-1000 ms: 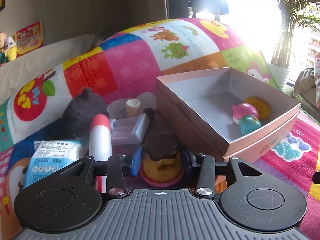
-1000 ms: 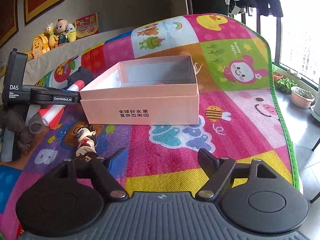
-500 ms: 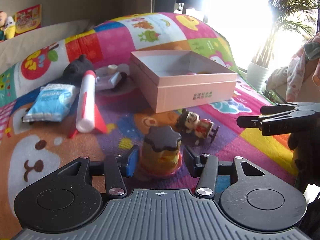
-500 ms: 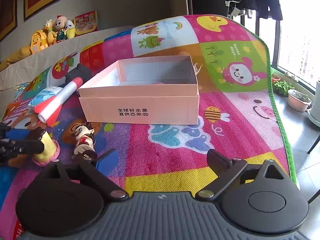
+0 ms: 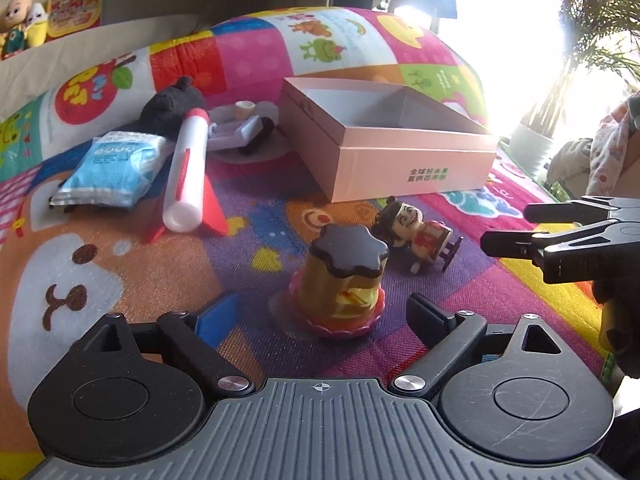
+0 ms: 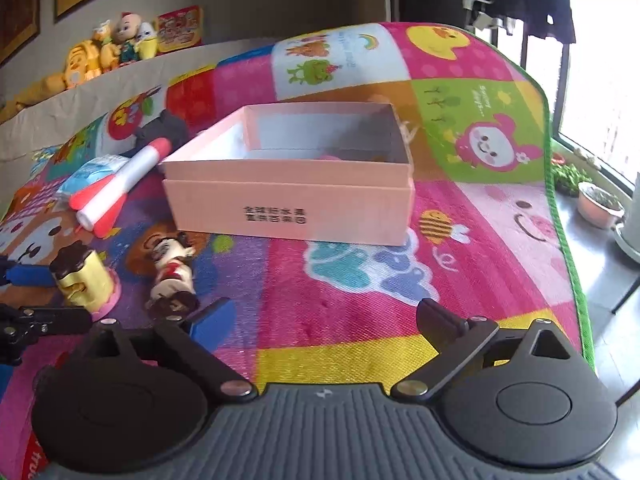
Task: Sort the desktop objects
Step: 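Grasp the yellow pudding toy with the dark lid using the left tool, then grasp the boy figurine keychain with the right tool while the left tool holds the pudding toy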
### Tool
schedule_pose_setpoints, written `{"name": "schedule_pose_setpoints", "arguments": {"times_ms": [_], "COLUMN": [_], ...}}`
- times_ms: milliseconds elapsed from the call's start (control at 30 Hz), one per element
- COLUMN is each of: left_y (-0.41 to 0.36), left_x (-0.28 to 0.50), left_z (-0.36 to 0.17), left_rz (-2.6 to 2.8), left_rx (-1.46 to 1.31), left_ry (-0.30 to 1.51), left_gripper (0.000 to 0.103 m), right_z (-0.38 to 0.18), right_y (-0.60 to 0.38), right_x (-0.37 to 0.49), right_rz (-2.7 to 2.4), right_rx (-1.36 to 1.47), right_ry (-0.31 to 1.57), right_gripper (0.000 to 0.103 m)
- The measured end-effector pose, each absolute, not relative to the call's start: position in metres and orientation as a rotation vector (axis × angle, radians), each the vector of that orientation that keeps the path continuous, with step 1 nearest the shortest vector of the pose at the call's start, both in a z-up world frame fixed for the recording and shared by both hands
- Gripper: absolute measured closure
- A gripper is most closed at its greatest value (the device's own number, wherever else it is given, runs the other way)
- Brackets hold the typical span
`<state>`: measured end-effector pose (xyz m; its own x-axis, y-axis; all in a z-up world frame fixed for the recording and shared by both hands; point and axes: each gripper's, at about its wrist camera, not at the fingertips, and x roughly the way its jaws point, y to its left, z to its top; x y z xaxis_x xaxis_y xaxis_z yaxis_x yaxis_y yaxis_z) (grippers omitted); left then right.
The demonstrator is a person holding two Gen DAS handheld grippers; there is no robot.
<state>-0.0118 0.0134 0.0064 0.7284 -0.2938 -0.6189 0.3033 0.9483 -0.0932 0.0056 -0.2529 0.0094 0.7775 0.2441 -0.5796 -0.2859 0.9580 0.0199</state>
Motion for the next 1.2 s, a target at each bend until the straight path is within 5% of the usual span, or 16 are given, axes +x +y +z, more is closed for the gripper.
{"name": "schedule_pose_setpoints", "arguments": {"times_ms": [133, 300, 467, 767, 933, 1200], "left_y": [0.011, 0.011, 0.012, 0.004, -0.004, 0.003], "left_x": [-0.013, -0.013, -0.012, -0.009, -0.007, 0.022], "left_z": [0.006, 0.006, 0.005, 0.004, 0.006, 0.007], "left_rz": [-0.327, -0.328, -0.339, -0.337, -0.311, -0.238], "left_rx": [0.025, 0.024, 0.016, 0.055, 0.092, 0.134], "left_ry": [0.681, 0.682, 0.688, 0.725, 0.748, 0.740], "left_gripper": [0.007, 0.006, 0.003, 0.000, 0.000, 0.000], "right_z": [0.017, 0.018, 0.013, 0.014, 0.014, 0.010], "right_y": [-0.226, -0.194, -0.189, -0.240, -0.265, -0.268], "right_x": [0.010, 0.017, 0.020, -0.007, -0.008, -0.004], "right_rz": [0.448, 0.514, 0.520, 0.364, 0.195, 0.243], "right_rx": [-0.067, -0.113, -0.132, -0.180, -0.186, -0.152], "right_ry": [0.638, 0.632, 0.688, 0.661, 0.616, 0.666], "right_gripper": [0.039, 0.044, 0.074, 0.074, 0.052, 0.050]}}
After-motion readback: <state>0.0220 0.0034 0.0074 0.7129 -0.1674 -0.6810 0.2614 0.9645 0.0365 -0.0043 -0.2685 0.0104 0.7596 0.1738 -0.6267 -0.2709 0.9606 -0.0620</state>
